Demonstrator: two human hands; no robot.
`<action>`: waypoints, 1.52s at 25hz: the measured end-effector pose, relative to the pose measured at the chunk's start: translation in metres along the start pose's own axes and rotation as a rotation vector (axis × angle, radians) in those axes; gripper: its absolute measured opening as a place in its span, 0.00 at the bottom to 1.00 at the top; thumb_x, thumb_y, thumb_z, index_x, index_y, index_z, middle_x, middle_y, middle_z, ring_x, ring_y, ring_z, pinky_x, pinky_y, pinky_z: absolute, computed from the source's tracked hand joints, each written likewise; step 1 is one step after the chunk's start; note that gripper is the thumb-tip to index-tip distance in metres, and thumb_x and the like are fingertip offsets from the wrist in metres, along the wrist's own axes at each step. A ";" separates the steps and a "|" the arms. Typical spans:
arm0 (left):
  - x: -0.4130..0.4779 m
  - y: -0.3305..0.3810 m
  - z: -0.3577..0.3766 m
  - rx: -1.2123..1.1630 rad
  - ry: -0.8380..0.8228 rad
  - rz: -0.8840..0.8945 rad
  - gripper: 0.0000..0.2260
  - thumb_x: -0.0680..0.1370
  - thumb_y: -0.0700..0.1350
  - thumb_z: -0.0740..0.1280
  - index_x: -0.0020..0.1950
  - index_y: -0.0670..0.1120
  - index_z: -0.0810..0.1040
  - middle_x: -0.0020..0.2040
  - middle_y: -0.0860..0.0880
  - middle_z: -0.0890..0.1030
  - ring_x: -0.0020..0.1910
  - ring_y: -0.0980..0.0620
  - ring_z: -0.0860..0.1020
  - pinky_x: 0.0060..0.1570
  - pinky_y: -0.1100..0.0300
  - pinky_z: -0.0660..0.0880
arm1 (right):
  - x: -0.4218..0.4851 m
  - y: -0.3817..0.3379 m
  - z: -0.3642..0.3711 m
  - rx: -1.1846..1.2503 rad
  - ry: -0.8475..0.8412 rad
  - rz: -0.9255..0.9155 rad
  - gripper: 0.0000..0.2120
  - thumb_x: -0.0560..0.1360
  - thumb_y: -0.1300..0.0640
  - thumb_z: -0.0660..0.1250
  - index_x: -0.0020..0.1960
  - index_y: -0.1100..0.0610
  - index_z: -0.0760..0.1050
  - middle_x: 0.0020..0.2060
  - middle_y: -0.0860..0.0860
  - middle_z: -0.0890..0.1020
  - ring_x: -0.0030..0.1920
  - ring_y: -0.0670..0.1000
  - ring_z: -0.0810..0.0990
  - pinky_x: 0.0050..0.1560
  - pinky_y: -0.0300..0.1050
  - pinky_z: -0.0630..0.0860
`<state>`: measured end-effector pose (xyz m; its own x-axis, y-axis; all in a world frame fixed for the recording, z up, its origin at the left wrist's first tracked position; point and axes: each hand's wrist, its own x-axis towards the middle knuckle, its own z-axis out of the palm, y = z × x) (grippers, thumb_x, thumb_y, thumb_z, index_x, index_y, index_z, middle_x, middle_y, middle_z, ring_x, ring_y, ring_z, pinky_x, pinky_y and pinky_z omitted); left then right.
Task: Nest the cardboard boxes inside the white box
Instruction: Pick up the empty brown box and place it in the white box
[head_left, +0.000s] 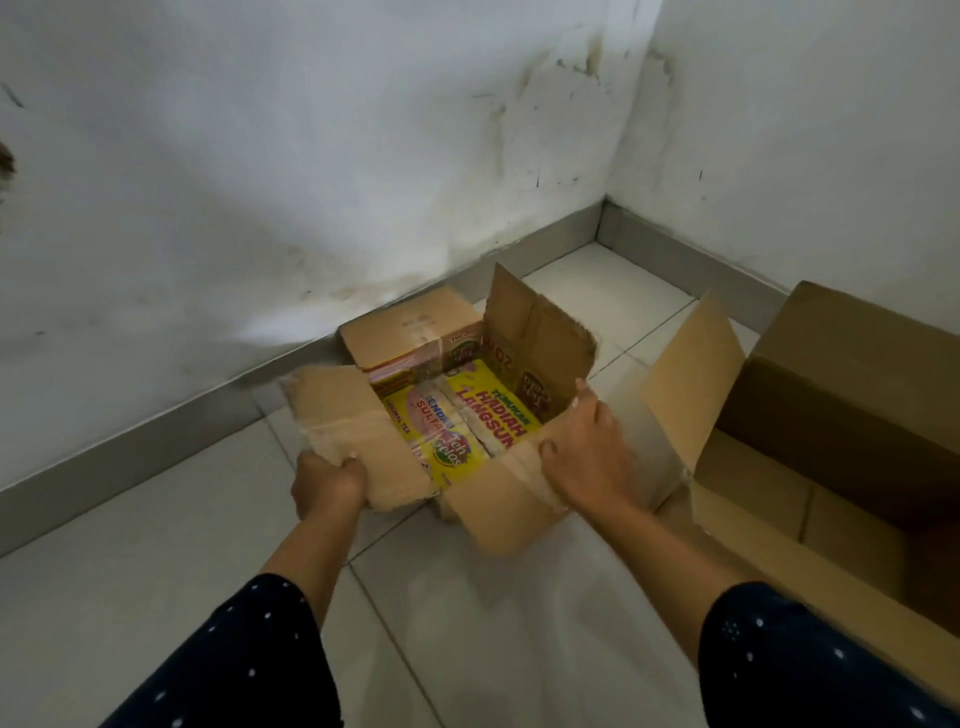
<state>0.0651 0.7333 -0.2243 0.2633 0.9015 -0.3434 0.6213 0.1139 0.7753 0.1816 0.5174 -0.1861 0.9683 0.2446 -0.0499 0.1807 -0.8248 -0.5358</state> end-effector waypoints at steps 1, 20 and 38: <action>-0.007 0.004 0.012 -0.048 -0.016 -0.023 0.17 0.76 0.43 0.66 0.63 0.38 0.70 0.60 0.35 0.77 0.56 0.36 0.77 0.52 0.47 0.77 | -0.005 0.004 0.011 0.052 0.015 0.058 0.41 0.74 0.52 0.68 0.78 0.53 0.48 0.74 0.57 0.61 0.73 0.60 0.61 0.69 0.55 0.63; -0.032 0.076 0.100 -0.416 -0.586 0.079 0.25 0.79 0.35 0.56 0.72 0.55 0.60 0.63 0.47 0.76 0.57 0.45 0.79 0.40 0.54 0.81 | 0.090 -0.005 -0.021 0.507 -0.098 0.412 0.32 0.79 0.59 0.61 0.78 0.55 0.49 0.66 0.57 0.75 0.63 0.60 0.76 0.54 0.47 0.73; -0.173 0.191 0.120 0.594 -0.319 1.247 0.22 0.75 0.45 0.62 0.69 0.46 0.65 0.68 0.44 0.69 0.63 0.42 0.68 0.56 0.50 0.71 | 0.012 0.065 -0.198 -0.147 0.193 -0.096 0.27 0.77 0.51 0.61 0.74 0.51 0.58 0.67 0.52 0.70 0.64 0.53 0.71 0.59 0.50 0.75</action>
<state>0.2271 0.5496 -0.0801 0.9644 0.1383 0.2254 0.0533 -0.9365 0.3465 0.2387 0.3659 -0.0548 0.9579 0.2355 0.1645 0.2831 -0.8710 -0.4015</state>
